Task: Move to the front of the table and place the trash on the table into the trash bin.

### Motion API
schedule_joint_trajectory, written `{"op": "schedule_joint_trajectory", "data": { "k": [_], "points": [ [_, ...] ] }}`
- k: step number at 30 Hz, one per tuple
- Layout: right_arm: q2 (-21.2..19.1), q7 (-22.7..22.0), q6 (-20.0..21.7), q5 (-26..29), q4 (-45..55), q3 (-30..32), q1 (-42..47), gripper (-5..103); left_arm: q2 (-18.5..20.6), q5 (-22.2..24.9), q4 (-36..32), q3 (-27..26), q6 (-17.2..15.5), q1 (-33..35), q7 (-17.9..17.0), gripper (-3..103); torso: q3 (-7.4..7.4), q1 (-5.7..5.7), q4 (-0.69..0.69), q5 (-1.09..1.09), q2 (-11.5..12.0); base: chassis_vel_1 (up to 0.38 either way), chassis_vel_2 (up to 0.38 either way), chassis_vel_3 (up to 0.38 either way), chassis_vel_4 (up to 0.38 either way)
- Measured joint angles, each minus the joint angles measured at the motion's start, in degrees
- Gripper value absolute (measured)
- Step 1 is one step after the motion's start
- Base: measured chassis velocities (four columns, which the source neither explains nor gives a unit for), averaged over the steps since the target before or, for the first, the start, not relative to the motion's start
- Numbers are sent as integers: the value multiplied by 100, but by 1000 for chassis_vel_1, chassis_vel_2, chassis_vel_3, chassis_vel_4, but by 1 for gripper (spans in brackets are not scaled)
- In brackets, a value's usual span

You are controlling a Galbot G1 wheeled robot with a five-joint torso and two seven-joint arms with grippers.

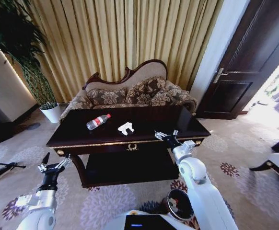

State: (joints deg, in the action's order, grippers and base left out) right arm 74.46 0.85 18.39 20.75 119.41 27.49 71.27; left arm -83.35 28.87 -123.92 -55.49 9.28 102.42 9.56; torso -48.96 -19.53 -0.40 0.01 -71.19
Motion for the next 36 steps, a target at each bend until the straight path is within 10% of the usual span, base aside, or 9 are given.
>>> {"op": "schedule_joint_trajectory", "data": {
  "k": [12,36],
  "points": [
    [-145,-21,706,80,645,-506,186,100,4,7,31,0,17,16,10,100,1,3,0,0,-2,4,-9,-3,6],
    [-89,-166,401,226,92,-1297,-292,100,-109,-215,-70,149,-16,-6,-49,100,1,3,0,0,-2,0,0,0,0]
  ]
}}
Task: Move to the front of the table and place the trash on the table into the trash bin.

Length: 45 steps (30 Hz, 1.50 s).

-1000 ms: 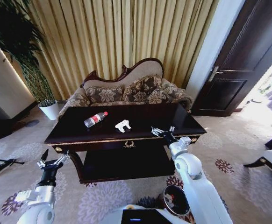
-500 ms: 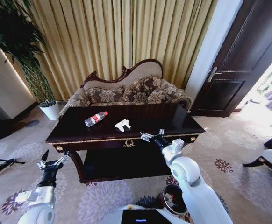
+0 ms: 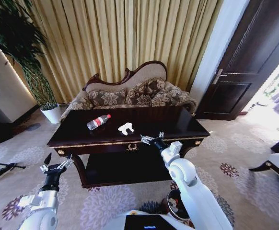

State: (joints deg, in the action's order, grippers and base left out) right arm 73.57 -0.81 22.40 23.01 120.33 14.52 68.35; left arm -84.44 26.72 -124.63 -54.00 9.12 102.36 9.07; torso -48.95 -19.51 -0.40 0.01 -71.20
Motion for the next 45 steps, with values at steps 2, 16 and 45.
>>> {"op": "schedule_joint_trajectory", "data": {
  "k": [2,16,45],
  "points": [
    [-4,4,-14,-1,-26,-64,-47,100,-14,-9,-4,1,0,8,-1,100,0,0,0,0,0,0,0,0,0],
    [-37,74,-404,26,-784,-790,-861,100,-175,-137,-124,-53,1,74,-1,100,0,0,1,0,0,0,0,0,0],
    [99,428,-430,281,-2199,-2203,-2503,100,-295,-216,12,-101,-93,-42,-81,100,0,0,0,-1,0,0,0,0,0]
  ]
}}
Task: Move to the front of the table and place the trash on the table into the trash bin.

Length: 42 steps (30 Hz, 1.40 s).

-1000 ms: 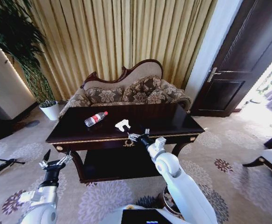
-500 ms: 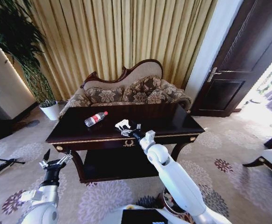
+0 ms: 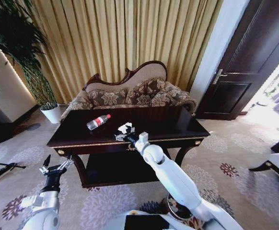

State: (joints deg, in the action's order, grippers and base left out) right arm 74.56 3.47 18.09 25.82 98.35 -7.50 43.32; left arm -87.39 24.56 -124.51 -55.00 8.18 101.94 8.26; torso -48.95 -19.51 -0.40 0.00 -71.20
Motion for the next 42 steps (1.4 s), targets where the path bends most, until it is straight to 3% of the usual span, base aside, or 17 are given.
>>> {"op": "schedule_joint_trajectory", "data": {
  "k": [14,22,36,42],
  "points": [
    [57,339,-32,169,-792,-377,-847,100,3,127,57,-91,69,25,47,100,0,0,0,0,0,0,0,0,0],
    [204,721,-442,60,-1465,-446,-1084,100,-26,127,88,-78,110,28,106,100,0,0,0,1,0,0,0,0,0],
    [278,695,-450,7,-1835,-356,-1414,100,-50,153,98,-94,155,59,137,100,1,0,0,1,0,0,0,0,0],
    [52,694,-356,26,-1703,-172,-1411,100,-55,153,148,-79,211,62,164,100,1,0,-1,1,-1,0,0,0,0]
  ]
}}
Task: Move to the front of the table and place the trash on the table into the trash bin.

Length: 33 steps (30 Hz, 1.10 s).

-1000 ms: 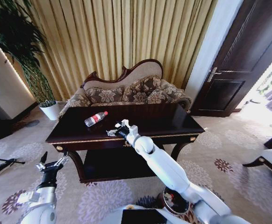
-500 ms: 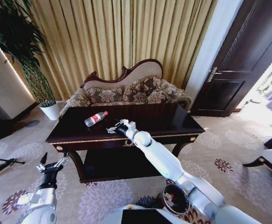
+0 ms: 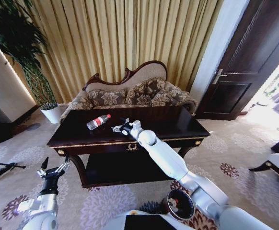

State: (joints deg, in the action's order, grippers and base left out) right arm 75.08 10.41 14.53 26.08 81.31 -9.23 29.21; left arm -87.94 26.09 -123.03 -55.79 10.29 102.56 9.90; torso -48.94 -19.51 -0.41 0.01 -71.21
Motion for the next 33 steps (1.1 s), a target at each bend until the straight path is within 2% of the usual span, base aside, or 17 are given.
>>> {"op": "schedule_joint_trajectory", "data": {
  "k": [12,33],
  "points": [
    [-249,119,-48,-268,-36,159,350,100,20,-3,28,9,3,-5,3,100,0,0,1,1,0,0,0,0,0],
    [-498,303,-293,-274,-329,365,451,101,26,-29,15,91,9,-31,-11,100,0,0,1,0,0,0,0,0,0]
  ]
}}
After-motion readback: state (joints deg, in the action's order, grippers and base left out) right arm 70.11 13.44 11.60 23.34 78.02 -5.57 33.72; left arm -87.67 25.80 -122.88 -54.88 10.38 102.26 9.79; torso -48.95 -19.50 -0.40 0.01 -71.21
